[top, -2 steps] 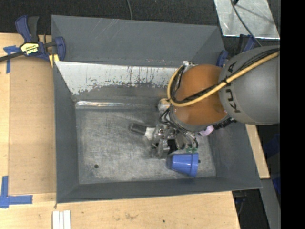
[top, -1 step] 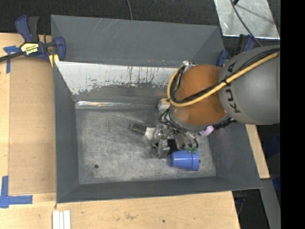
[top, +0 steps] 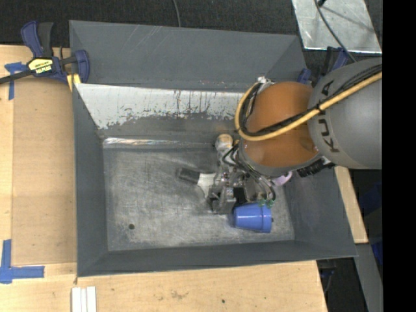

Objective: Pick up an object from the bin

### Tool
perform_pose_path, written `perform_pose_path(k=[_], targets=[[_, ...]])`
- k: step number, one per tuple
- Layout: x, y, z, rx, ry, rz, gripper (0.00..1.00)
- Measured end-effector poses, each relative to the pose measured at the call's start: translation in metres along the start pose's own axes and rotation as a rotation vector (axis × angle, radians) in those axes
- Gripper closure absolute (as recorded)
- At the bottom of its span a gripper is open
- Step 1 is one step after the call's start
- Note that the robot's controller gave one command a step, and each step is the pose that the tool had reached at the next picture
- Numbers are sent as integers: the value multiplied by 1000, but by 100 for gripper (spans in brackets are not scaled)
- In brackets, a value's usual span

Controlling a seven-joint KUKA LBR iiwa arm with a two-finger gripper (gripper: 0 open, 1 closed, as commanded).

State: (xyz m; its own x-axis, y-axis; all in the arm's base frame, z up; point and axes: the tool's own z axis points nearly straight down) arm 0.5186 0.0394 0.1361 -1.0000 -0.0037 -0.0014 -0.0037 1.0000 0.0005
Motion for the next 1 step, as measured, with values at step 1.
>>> perform_pose_path(k=[1], targets=[[-8, 0, -9, 0, -6, 14, 100]])
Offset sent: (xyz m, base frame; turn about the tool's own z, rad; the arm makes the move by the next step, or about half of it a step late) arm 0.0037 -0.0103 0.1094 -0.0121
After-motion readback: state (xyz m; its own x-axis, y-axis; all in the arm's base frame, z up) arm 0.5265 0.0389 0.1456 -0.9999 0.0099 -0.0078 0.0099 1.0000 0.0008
